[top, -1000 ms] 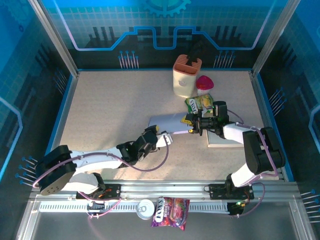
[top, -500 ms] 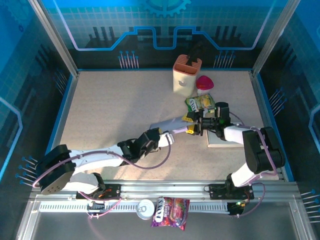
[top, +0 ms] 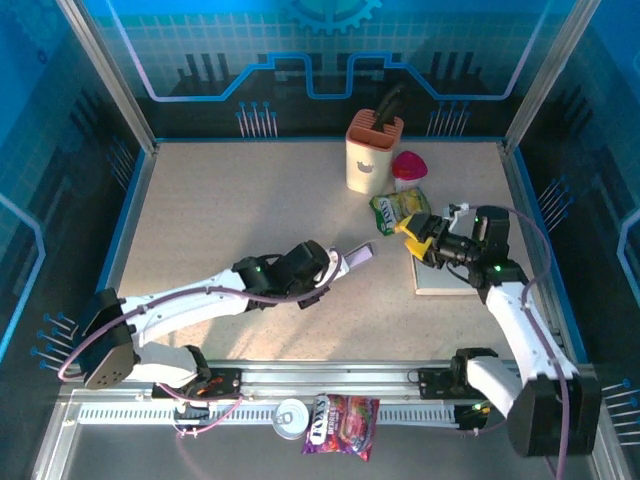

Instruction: Fold the paper box

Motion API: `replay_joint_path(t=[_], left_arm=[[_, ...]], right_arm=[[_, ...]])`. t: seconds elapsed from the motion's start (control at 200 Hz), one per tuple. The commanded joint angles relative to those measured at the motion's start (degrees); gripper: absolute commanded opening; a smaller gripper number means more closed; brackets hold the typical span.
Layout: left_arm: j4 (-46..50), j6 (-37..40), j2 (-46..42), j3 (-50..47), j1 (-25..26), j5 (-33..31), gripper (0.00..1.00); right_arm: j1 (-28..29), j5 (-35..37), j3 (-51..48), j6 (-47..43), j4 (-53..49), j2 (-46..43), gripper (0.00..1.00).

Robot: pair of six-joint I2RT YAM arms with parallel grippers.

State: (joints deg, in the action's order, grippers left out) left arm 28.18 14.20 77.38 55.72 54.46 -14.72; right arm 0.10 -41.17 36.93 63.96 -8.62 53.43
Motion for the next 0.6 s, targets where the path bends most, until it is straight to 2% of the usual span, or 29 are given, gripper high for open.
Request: replay_joint_path(t=[0.0, 0.17, 0.32, 0.485, 0.595], left_arm=[[11.7, -6.1, 1.8, 4.0, -1.1, 5.6, 0.29], [18.0, -6.3, 5.0, 8.4, -2.5, 9.8, 0.27], [22.8, -4.7, 9.0, 11.5, -3.0, 12.2, 0.27], [24.8, -3.2, 13.1, 14.5, -4.3, 12.8, 0.28], [24.9, -1.8, 14.6, 15.9, -5.0, 12.7, 0.28]], right_arm=[[4.2, 13.5, -3.0, -3.4, -11.9, -6.2, 0.61], [21.1, 31.9, -7.0, 3.8, -11.7, -13.7, 0.6], [34.2, 43.3, -7.7, 9.6, -6.9, -12.0, 0.61], [41.7, 48.7, -6.2, 13.7, -1.3, -4.7, 0.61], [42.8, 50.4, -5.2, 15.1, 0.6, -1.1, 0.6]])
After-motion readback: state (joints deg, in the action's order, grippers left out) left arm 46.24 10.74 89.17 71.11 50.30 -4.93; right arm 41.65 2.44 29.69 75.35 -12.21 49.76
